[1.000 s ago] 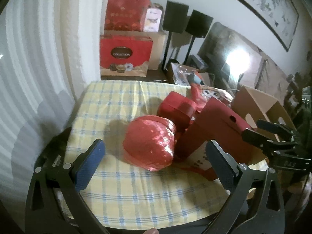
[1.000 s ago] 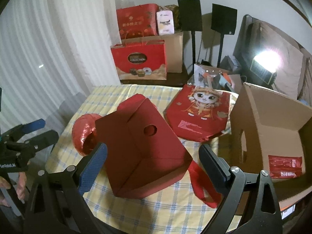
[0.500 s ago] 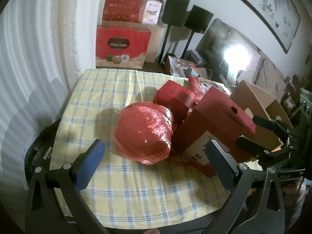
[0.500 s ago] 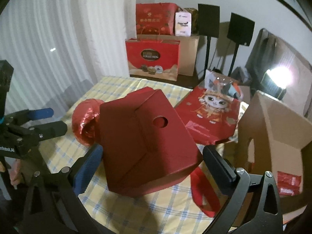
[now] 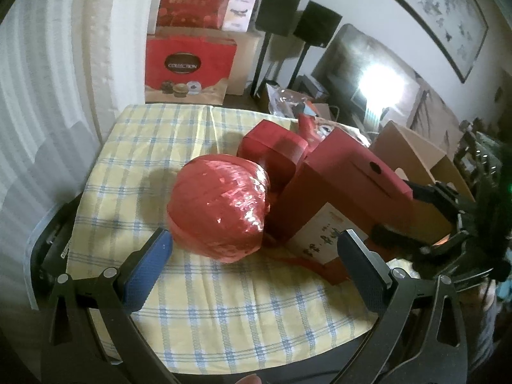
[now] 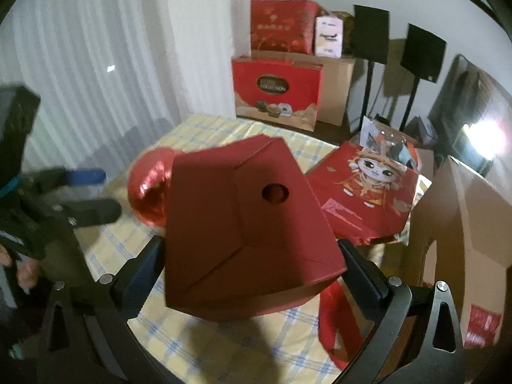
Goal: Organize objects
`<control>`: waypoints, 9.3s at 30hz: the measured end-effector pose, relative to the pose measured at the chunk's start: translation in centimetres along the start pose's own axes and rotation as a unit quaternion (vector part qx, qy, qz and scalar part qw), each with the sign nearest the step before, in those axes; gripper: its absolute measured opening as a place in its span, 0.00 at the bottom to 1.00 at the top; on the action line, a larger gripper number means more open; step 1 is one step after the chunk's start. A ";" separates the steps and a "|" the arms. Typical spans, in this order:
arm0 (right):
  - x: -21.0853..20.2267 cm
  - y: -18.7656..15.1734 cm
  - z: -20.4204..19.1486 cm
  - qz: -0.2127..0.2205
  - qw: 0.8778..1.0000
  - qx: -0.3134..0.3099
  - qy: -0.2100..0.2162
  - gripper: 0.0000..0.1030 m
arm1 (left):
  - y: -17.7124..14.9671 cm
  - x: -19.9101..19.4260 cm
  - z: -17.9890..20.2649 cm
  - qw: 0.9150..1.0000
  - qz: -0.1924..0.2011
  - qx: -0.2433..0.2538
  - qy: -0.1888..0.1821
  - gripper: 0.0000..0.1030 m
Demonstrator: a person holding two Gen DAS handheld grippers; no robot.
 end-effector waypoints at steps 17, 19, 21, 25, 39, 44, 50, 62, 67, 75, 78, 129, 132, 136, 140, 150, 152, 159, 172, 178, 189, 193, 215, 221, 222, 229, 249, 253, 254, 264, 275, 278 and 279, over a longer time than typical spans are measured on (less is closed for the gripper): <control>-0.2 0.0 2.7 -0.019 0.977 0.193 0.091 0.99 | -2.2 0.2 1.2 0.996 -0.028 -0.038 -0.074 1.00; -0.6 -0.1 3.0 -0.023 0.967 0.224 0.115 0.99 | -2.9 0.5 1.9 0.993 -0.039 -0.043 -0.099 1.00; -1.0 -0.2 2.9 -0.028 0.961 0.244 0.130 0.99 | -3.4 0.9 2.5 0.991 -0.049 -0.049 -0.117 1.00; -1.8 -0.4 2.8 -0.032 0.944 0.286 0.159 0.98 | -4.9 1.4 3.7 0.982 -0.070 -0.063 -0.162 1.00; -2.9 -2.8 2.2 -0.075 0.941 0.300 0.140 1.00 | -4.2 1.5 7.1 0.961 -0.076 -0.066 -0.259 1.00; -5.1 -3.9 2.8 -0.075 0.964 0.249 0.063 1.00 | -4.2 1.4 8.2 0.962 -0.075 -0.042 -0.258 1.00; -6.2 -4.1 3.4 -0.054 0.965 0.247 0.065 0.99 | -4.7 1.9 9.3 0.961 -0.085 -0.042 -0.258 1.00; -4.0 -3.5 1.6 -0.062 0.913 0.351 0.196 0.98 | -5.6 1.9 8.2 0.951 -0.101 -0.071 -0.282 1.00; -2.3 -3.8 0.0 -0.101 0.914 0.339 0.197 1.00 | -4.9 1.5 6.5 0.955 -0.091 -0.078 -0.270 1.00; -3.2 -5.7 0.6 -0.128 0.930 0.310 0.148 1.00 | -6.1 2.6 9.3 0.975 -0.108 0.000 -0.196 1.00; -4.1 -7.0 1.0 -0.140 0.926 0.315 0.154 1.00 | -6.4 2.8 10.2 0.975 -0.111 0.009 -0.193 1.00; -4.2 0.0 5.2 -0.082 0.977 0.183 0.065 0.83 | -5.7 0.0 11.0 0.961 -0.107 -0.081 -0.241 0.87; -2.3 -0.4 4.9 -0.112 0.978 0.166 0.062 0.80 | -5.9 0.5 12.0 0.957 -0.114 -0.086 -0.252 0.81; -1.0 -1.2 4.6 -0.137 0.976 0.157 0.063 0.80 | -6.1 1.7 12.8 0.954 -0.121 -0.091 -0.260 0.79; -0.4 -2.2 4.3 -0.160 0.973 0.154 0.062 0.81 | -5.6 2.6 12.3 0.959 -0.117 -0.086 -0.243 0.79; -1.7 -2.4 3.1 -0.159 0.948 0.231 0.151 0.80 | -1.2 3.0 9.1 0.968 -0.076 -0.088 -0.221 0.80; -1.9 -2.4 3.0 -0.156 0.945 0.240 0.157 0.80 | -0.9 2.9 8.5 0.967 -0.076 -0.092 -0.223 0.80; -2.2 -4.2 3.4 -0.165 0.950 0.231 0.131 0.79 | -3.4 2.7 8.1 0.968 -0.101 -0.089 -0.211 0.81; -2.5 -4.8 2.2 -0.162 0.949 0.230 0.141 0.71 | -4.7 2.5 8.7 0.970 -0.110 -0.095 -0.193 0.59; -5.1 -2.1 2.7 -0.122 0.959 0.224 0.126 0.71 | -2.3 0.3 10.0 0.977 -0.081 -0.071 -0.183 0.59; -12.6 4.1 7.5 -0.046 0.970 0.224 0.077 0.71 | 5.3 -3.3 17.3 0.979 -0.040 -0.003 -0.198 0.59; -15.4 5.9 10.3 -0.026 0.972 0.229 0.054 0.71 | 7.8 -3.9 20.6 0.977 -0.037 0.010 -0.209 0.59; -21.6 0.6 29.4 -0.014 0.945 0.325 -0.035 0.71 | 10.2 5.6 39.6 0.957 -0.104 0.057 -0.264 0.61; -21.0 -2.8 34.1 -0.027 0.937 0.344 -0.052 0.71 | 8.7 9.7 43.4 0.953 -0.131 0.054 -0.266 0.62; -20.9 -3.2 34.6 -0.029 0.936 0.346 -0.054 0.71 | 8.4 10.3 43.9 0.953 -0.136 0.054 -0.266 0.62; -20.4 -7.7 39.7 -0.050 0.925 0.367 -0.082 0.71 | 6.0 14.9 47.9 0.946 -0.179 0.045 -0.267 0.62; -18.0 -15.7 44.5 -0.122 0.904 0.384 -0.143 0.71 | -1.3 20.1 52.9 0.922 -0.276 0.077 -0.261 0.60; -19.4 -15.8 44.2 -0.118 0.904 0.381 -0.155 0.70 | -2.0 19.2 53.1 0.916 -0.286 0.090 -0.266 0.60; -19.6 -15.5 44.1 -0.113 0.905 0.380 -0.155 0.70 | -1.9 19.0 53.1 0.916 -0.285 0.092 -0.266 0.62; -21.8 -10.4 40.5 -0.065 0.925 0.343 -0.149 0.73 | 1.9 14.4 48.5 0.933 -0.236 0.108 -0.249 0.84; -19.7 -7.2 35.9 -0.060 0.938 0.295 -0.173 0.81 | 4.8 10.6 40.6 0.958 -0.179 0.115 -0.192 0.86; -19.0 -6.6 34.3 -0.064 0.941 0.279 -0.179 0.83 | 5.8 9.8 38.7 0.964 -0.163 0.106 -0.183 0.98; -18.9 -6.5 33.9 -0.065 0.942 0.275 -0.180 0.85 | 6.1 9.8 38.3 0.965 -0.159 0.103 -0.180 0.98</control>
Point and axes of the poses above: each gripper's, at about its wrist camera, not at the fingertips, and x roughly the way its jaws point, z to its right, y to its top, the point moved 10 cm from there along x, roughly the way its jaws point, and after that the axes turned 3 degrees about -y, right-handed, at the moved point
